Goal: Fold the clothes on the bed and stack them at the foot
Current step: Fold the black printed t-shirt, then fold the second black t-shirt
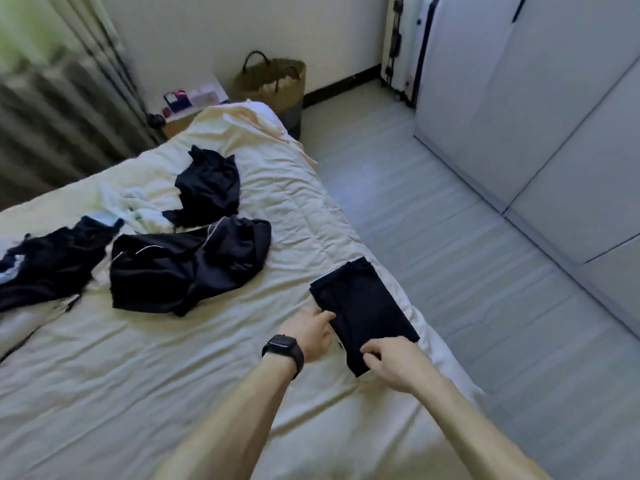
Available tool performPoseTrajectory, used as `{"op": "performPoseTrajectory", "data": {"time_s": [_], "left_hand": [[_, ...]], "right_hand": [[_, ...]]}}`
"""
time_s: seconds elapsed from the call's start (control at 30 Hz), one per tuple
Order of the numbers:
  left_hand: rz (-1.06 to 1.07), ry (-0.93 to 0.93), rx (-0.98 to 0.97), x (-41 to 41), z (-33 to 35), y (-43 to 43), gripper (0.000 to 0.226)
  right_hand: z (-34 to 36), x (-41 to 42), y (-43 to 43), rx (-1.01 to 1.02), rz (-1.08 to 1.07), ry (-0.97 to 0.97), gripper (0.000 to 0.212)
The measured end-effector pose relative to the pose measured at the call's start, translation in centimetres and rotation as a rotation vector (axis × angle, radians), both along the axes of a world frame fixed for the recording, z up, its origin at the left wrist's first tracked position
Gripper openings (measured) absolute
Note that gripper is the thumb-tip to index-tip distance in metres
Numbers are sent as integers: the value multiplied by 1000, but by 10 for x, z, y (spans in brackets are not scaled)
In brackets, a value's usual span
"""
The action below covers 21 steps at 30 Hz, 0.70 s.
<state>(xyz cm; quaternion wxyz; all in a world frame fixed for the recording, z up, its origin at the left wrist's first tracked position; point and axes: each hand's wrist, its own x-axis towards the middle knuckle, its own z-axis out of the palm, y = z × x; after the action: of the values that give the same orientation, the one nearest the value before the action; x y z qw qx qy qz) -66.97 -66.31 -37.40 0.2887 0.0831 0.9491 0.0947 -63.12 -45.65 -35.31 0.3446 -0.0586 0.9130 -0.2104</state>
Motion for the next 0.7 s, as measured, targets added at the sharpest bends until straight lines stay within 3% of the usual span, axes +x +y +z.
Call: {"op": "performPoseTrajectory", "data": {"time_s": [0.13, 0.37, 0.5, 0.7], "left_hand": [[253, 90, 87, 99, 79, -89, 50], [665, 455, -51, 337, 205, -279, 44], [921, 597, -186, 498, 255, -374, 43], [1216, 671, -355, 714, 296, -464, 39]], "right_hand": [[102, 31, -67, -107, 196, 255, 34], [239, 164, -249, -457, 411, 615, 26], [286, 266, -360, -625, 627, 670, 43], [315, 398, -499, -716, 915, 662, 28]]}}
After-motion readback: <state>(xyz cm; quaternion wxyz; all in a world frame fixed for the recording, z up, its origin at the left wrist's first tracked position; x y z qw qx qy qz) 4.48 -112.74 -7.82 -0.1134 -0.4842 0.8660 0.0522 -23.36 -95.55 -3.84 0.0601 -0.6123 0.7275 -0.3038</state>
